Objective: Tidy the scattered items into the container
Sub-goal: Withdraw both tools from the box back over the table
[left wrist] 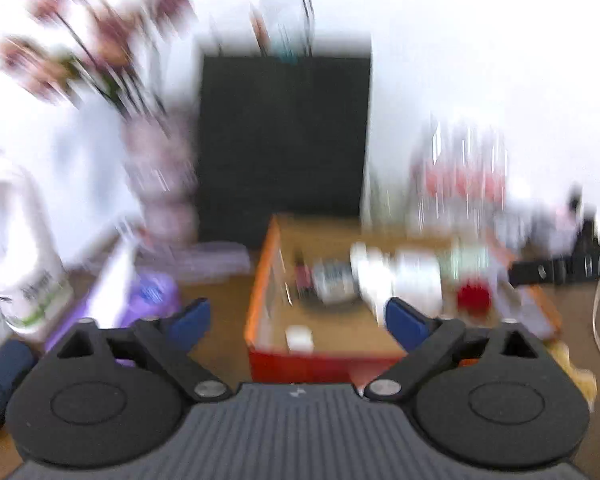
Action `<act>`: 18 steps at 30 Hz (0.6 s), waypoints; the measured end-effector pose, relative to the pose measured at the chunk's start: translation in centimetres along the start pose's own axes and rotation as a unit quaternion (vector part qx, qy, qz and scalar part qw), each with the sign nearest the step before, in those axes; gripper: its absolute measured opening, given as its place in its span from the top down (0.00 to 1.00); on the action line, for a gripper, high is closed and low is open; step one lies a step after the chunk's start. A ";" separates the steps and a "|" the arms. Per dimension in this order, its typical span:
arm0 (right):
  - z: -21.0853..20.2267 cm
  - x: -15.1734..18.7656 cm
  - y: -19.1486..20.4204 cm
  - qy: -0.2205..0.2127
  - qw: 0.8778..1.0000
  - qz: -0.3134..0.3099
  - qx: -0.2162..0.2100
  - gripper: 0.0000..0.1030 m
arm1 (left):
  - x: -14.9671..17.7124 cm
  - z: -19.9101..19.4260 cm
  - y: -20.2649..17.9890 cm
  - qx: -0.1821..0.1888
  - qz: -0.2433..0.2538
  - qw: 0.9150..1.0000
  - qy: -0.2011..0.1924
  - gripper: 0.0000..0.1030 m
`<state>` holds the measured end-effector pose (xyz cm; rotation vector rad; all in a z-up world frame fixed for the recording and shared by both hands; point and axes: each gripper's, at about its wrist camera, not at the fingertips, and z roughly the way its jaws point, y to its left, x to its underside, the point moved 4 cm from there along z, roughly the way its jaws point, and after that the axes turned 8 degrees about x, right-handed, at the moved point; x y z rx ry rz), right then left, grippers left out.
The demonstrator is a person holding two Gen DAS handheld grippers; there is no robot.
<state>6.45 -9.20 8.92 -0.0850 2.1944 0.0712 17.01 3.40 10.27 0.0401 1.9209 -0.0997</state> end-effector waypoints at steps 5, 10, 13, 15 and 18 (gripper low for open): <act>-6.3 7.2 -1.5 -0.175 0.984 -0.028 0.008 0.17 | 5.9 -7.6 -1.6 -0.005 0.004 0.997 -0.071 0.01; -2.3 7.2 -8.4 -0.178 0.984 0.026 0.001 0.16 | 10.8 -13.0 -3.7 0.017 -0.013 0.999 -0.040 0.00; 1.0 8.3 -11.1 -0.143 0.989 0.034 -0.007 0.16 | 12.5 -14.3 -4.8 0.041 -0.013 0.999 -0.010 0.00; -1.6 8.4 -11.5 -0.139 0.990 0.008 -0.004 0.16 | 13.2 -14.6 -5.5 0.051 -0.006 0.999 -0.002 0.00; -2.8 9.0 -12.0 -0.143 0.990 0.010 0.002 0.16 | 14.3 -14.2 -6.4 0.066 -0.002 0.998 0.018 0.00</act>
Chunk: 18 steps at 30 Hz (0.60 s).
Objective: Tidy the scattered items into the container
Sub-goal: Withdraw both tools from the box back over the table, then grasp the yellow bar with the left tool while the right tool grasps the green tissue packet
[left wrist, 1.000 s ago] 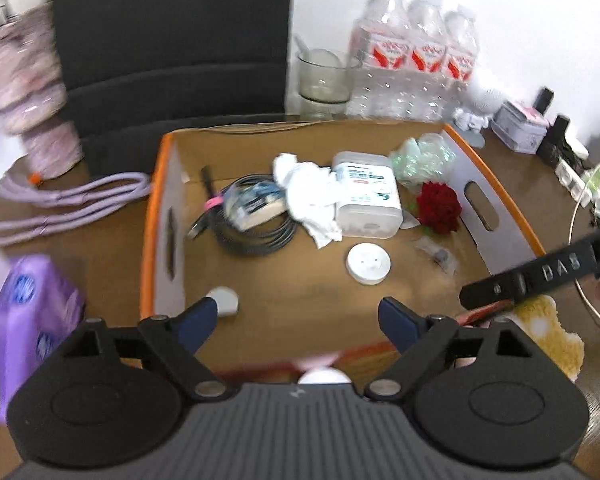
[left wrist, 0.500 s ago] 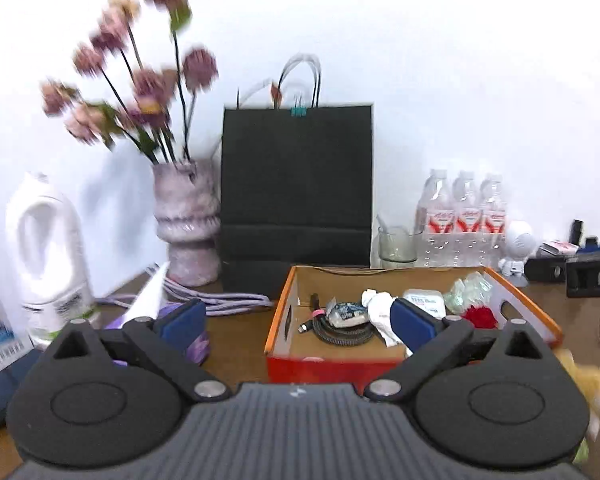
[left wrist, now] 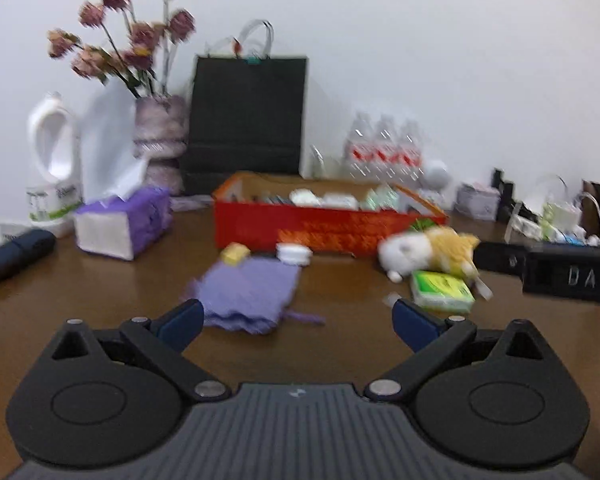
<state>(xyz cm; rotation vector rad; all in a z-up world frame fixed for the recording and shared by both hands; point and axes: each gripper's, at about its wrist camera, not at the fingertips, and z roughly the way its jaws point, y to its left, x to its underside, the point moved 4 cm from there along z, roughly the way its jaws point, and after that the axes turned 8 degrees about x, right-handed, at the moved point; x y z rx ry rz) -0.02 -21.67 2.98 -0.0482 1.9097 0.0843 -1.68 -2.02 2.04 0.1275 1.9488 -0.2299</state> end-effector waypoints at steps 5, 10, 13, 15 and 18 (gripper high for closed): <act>-0.6 2.2 -2.3 0.045 0.998 0.011 0.035 0.19 | 0.2 1.0 -0.5 -0.004 0.009 1.000 0.005 0.03; 2.1 1.5 -5.6 0.098 0.993 0.052 0.046 0.19 | -1.3 3.3 1.4 -0.031 0.034 0.999 0.018 0.19; 3.4 0.7 -5.5 0.113 0.991 0.058 0.039 0.19 | -3.6 6.2 3.9 -0.041 0.047 0.998 0.027 0.25; 3.4 0.0 -5.1 0.125 0.989 0.062 0.042 0.21 | -5.3 9.1 6.0 -0.058 0.046 0.996 0.051 0.28; 7.6 -0.3 -5.7 0.149 0.985 0.060 0.070 0.30 | -6.7 14.1 8.5 -0.072 0.059 0.993 0.077 0.45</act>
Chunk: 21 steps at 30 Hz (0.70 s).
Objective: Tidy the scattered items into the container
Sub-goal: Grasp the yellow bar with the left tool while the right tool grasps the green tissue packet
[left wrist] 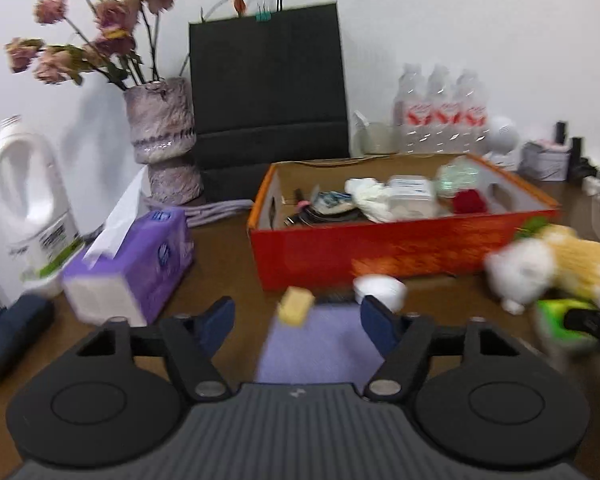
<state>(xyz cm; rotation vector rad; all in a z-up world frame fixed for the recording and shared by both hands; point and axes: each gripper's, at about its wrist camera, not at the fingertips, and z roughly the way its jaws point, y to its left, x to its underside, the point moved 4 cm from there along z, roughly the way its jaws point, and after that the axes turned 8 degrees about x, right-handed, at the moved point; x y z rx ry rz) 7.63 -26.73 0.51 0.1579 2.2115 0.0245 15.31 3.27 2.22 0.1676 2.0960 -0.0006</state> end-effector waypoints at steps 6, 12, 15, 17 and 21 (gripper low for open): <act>3.5 -0.3 -0.7 0.015 1.000 0.001 0.000 0.54 | 0.6 5.8 2.4 0.026 -0.024 0.999 0.034 0.78; 11.1 -3.4 -1.7 0.011 1.000 -0.022 -0.005 0.52 | 0.5 5.4 2.9 0.059 -0.048 0.997 0.019 0.76; 12.2 -4.3 -2.4 0.019 1.000 -0.014 -0.020 0.52 | 0.2 5.4 2.6 0.089 -0.054 0.995 0.012 0.71; 14.1 -5.2 -2.8 0.020 0.999 -0.015 -0.023 0.50 | 0.4 6.1 1.9 0.087 -0.037 0.995 0.025 0.72; 16.6 -6.6 -3.2 0.013 0.999 -0.030 -0.018 0.51 | 0.5 5.8 2.1 0.095 -0.050 0.994 0.027 0.89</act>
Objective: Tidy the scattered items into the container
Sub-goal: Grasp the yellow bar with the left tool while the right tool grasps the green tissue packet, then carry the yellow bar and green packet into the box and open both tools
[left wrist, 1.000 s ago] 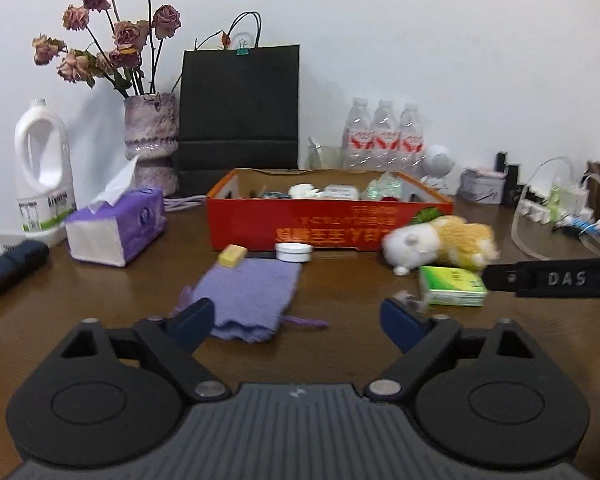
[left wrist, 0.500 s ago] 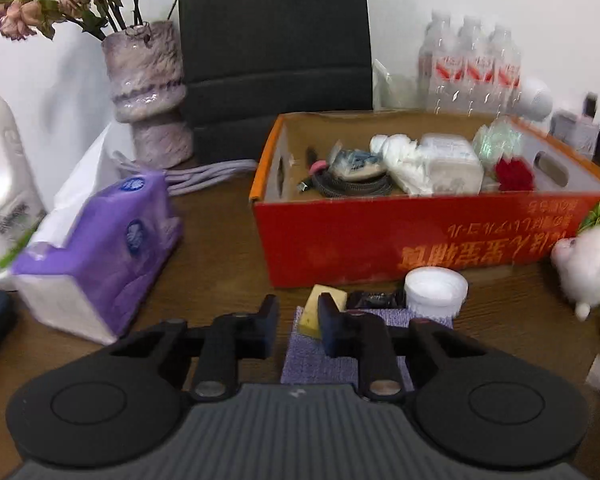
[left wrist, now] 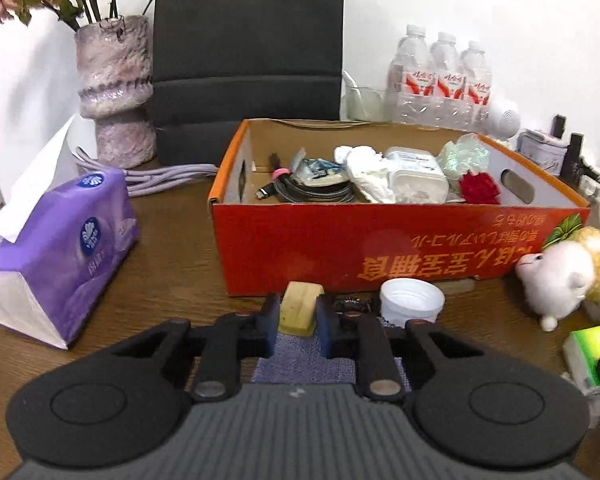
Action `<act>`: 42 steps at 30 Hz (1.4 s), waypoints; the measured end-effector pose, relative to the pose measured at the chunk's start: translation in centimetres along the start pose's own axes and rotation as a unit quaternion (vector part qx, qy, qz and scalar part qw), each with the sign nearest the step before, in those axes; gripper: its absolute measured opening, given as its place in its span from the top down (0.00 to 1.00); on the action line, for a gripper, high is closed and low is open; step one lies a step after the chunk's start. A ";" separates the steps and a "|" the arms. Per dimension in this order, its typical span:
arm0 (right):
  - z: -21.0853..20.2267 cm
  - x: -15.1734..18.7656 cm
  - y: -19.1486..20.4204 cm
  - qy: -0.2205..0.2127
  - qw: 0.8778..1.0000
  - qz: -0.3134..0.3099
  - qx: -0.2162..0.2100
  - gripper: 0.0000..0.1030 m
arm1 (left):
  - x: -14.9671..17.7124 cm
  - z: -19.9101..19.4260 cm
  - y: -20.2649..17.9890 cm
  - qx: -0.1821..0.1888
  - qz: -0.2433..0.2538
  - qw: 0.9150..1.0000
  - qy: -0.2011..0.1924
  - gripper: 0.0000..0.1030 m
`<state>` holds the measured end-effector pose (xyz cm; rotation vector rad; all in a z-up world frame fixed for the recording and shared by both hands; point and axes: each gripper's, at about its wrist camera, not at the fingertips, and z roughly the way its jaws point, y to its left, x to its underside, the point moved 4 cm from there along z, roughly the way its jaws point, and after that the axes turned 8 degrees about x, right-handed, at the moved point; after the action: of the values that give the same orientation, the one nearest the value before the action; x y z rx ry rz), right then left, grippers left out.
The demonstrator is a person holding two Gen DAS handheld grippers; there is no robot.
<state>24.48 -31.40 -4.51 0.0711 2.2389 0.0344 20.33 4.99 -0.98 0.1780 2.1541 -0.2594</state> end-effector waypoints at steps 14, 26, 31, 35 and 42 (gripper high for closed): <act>5.1 -3.0 -2.8 0.001 1.000 -0.023 -0.003 0.68 | 0.9 -6.4 -1.9 -0.015 0.022 0.998 -0.059 0.97; 10.4 -6.0 -0.9 -0.010 0.999 -0.031 0.019 0.32 | 0.5 1.3 -0.8 -0.003 0.040 0.999 0.032 0.70; 11.0 -5.7 0.2 -0.025 0.999 -0.045 -0.002 0.39 | 0.7 0.5 0.0 -0.004 0.015 1.000 0.017 0.77; 9.7 -5.7 -0.5 -0.040 0.999 -0.014 -0.030 0.42 | 0.7 -2.6 -0.7 -0.023 0.021 0.999 -0.023 0.77; 2.9 -4.9 -0.7 -0.150 0.986 -0.039 -0.069 0.41 | 3.3 -11.3 -3.8 -0.055 -0.045 0.994 -0.087 0.76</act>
<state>29.77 -32.38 -2.52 -0.0807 1.9312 0.1279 8.65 4.24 2.92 -0.0062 1.9984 -0.1989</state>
